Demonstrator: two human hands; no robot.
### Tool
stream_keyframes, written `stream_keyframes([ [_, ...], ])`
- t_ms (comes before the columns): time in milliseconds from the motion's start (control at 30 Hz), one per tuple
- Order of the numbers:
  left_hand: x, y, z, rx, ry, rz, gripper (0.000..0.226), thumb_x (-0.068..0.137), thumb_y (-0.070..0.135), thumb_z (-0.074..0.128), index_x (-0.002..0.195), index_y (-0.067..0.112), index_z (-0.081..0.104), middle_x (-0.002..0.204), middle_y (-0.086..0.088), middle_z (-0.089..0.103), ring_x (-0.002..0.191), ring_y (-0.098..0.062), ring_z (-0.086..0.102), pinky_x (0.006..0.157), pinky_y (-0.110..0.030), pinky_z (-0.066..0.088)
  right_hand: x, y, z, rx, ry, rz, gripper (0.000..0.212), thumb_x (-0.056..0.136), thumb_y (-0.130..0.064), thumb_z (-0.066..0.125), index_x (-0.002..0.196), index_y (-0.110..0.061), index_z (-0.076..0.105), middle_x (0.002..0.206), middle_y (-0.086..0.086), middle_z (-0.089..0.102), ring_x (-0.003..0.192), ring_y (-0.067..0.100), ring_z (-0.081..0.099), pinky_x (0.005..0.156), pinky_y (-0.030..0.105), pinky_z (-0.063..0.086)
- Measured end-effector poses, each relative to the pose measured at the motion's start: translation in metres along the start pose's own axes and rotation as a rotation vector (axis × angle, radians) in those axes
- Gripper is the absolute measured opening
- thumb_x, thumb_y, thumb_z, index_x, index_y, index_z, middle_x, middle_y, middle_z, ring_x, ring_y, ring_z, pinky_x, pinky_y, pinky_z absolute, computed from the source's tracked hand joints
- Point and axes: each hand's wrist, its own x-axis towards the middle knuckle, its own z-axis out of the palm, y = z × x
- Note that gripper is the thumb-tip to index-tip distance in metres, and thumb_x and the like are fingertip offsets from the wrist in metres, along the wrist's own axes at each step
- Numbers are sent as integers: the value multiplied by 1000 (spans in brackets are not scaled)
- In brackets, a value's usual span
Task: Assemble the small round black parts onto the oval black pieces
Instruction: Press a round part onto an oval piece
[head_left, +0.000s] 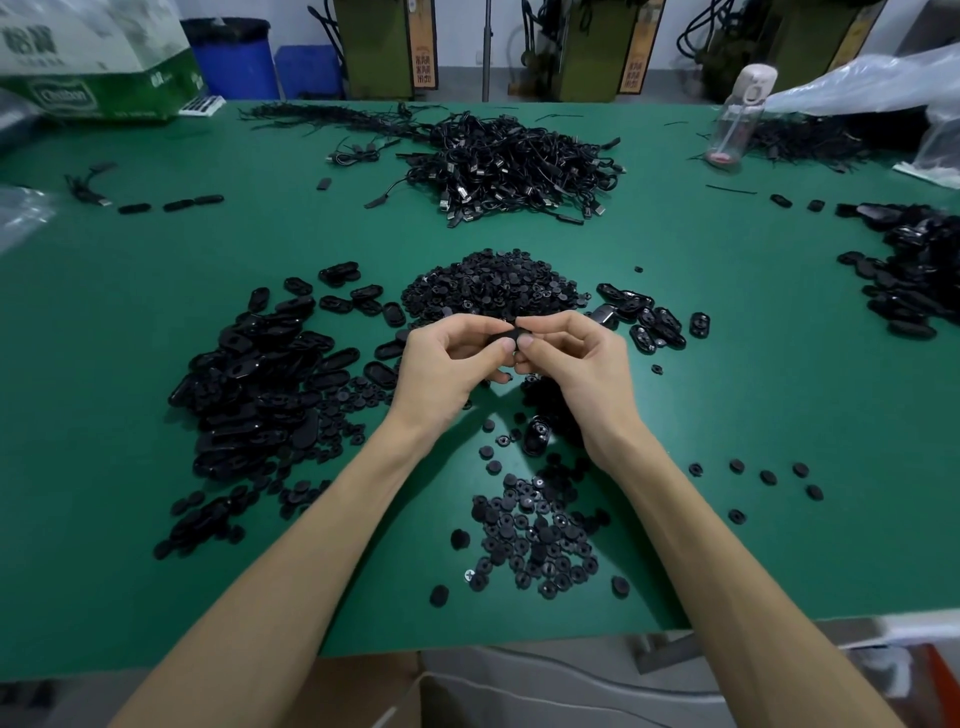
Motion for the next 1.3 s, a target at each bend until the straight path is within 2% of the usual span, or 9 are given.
stream_keyframes([
  [200, -1, 1, 0, 0, -1, -9, 17, 91, 4, 77, 108, 2, 74, 91, -11, 80, 84, -24, 78, 74, -30, 62, -1, -2, 0, 1, 1, 2, 11, 92, 3, 71, 102, -1, 74, 82, 10, 77, 73, 16, 72, 73, 24, 57],
  [333, -1, 0, 1, 0, 4, -25, 15, 93, 1, 74, 107, 3, 74, 94, -15, 79, 87, -30, 78, 81, -45, 65, -2, -4, 2, -15, -1, -13, 13, 91, 6, 70, 103, 2, 73, 78, 6, 77, 68, 11, 71, 68, 20, 56],
  [433, 0, 0, 2, 32, 13, -41, 14, 92, -1, 72, 104, 7, 74, 95, -15, 79, 87, -31, 78, 86, -49, 63, -3, -4, 4, -71, 3, -33, 13, 90, 8, 70, 102, 3, 73, 79, 10, 77, 68, 10, 72, 66, 19, 56],
  [567, 0, 1, 5, 126, 37, -39, 17, 90, -3, 71, 99, 11, 72, 93, -14, 78, 80, -27, 78, 86, -45, 63, -4, -2, 8, -219, 8, -64, 15, 90, 4, 72, 96, -9, 73, 82, 13, 76, 72, 14, 73, 68, 24, 58],
  [733, 0, 3, 4, 172, 29, -8, 15, 90, -3, 71, 103, 5, 72, 93, -14, 77, 79, -26, 77, 84, -44, 63, -3, -2, 7, -285, 20, -92, 17, 90, 4, 72, 95, -12, 72, 79, 9, 75, 68, 11, 71, 66, 25, 58],
  [900, 1, 3, 0, 106, 0, 7, 14, 92, -1, 73, 106, 4, 74, 87, -11, 79, 79, -26, 78, 82, -38, 64, -2, -4, 6, -232, 54, -76, 18, 91, 2, 72, 96, -15, 73, 84, 14, 75, 73, 16, 70, 69, 30, 59],
  [1067, 2, 3, -1, 81, 5, 39, 14, 92, 0, 74, 105, 4, 75, 85, -9, 79, 79, -22, 78, 76, -29, 62, -3, -6, 5, -168, 31, -82, 19, 92, 2, 71, 102, -13, 73, 79, 8, 74, 68, 10, 67, 66, 28, 56],
  [1200, 1, 2, -2, 319, 6, 164, 16, 98, 14, 71, 112, 13, 76, 103, 3, 77, 96, -8, 74, 88, -24, 57, -4, -8, 6, -181, 25, -108, 23, 92, 3, 68, 105, -15, 74, 81, 9, 75, 76, 16, 72, 70, 32, 60],
  [1300, 5, 1, -7, 628, 41, 226, 29, 107, 29, 57, 127, 13, 70, 130, 1, 64, 122, -8, 59, 109, -27, 45, 0, -6, 1, -182, 194, -99, 22, 95, 4, 61, 101, -12, 74, 90, 6, 75, 84, 18, 73, 70, 30, 59],
])
